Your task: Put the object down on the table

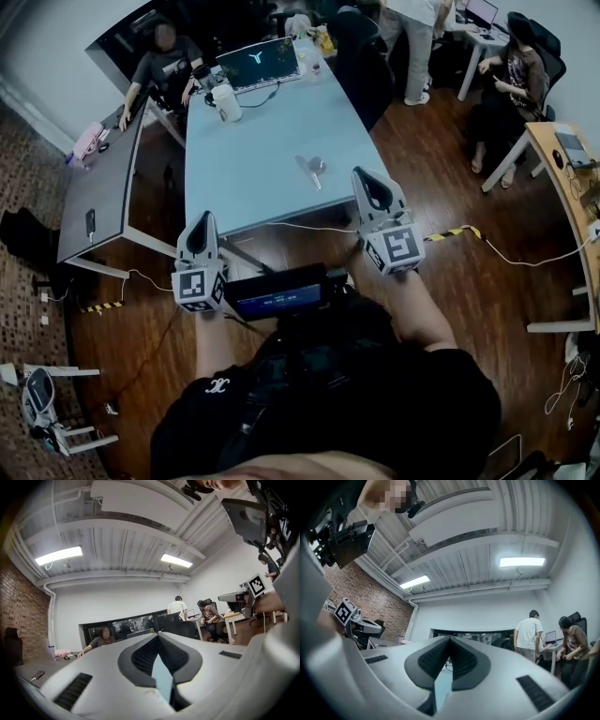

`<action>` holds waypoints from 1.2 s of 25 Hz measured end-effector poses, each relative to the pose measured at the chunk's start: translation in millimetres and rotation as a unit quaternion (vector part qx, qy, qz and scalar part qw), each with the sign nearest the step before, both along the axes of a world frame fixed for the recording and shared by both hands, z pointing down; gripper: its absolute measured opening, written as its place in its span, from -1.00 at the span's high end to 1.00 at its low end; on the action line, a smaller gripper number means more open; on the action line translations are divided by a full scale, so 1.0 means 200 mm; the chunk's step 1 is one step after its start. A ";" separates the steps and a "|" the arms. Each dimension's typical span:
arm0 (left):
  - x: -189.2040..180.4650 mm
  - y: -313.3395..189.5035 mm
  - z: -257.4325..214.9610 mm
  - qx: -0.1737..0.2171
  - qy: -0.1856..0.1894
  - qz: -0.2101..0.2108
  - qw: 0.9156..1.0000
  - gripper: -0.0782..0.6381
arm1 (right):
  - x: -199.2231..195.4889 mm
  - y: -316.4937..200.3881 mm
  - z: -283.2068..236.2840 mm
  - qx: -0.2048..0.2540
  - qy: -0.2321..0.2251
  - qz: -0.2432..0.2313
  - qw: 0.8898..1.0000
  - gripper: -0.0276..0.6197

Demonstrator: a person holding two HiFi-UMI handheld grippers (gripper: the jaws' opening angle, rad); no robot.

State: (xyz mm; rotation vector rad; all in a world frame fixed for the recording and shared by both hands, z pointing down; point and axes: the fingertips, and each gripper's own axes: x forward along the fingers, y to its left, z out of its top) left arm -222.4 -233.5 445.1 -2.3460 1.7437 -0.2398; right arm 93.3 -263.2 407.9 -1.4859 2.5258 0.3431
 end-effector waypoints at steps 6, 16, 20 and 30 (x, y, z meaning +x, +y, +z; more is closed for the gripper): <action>-0.03 0.49 0.05 -0.010 0.005 0.013 1.000 0.77 | 0.00 0.52 0.07 -0.029 0.021 0.047 0.998 0.98; -0.08 0.86 -0.02 0.000 0.019 -0.011 1.000 0.77 | 0.08 0.86 -0.03 -0.036 0.010 0.052 0.998 0.98; -0.02 0.89 -0.05 0.003 0.017 -0.017 1.000 0.77 | 0.15 0.86 -0.05 -0.049 0.002 0.041 0.998 0.98; 0.23 0.95 -0.08 -0.001 0.013 -0.019 1.000 0.77 | 0.37 0.89 -0.08 -0.048 0.013 0.026 0.998 0.98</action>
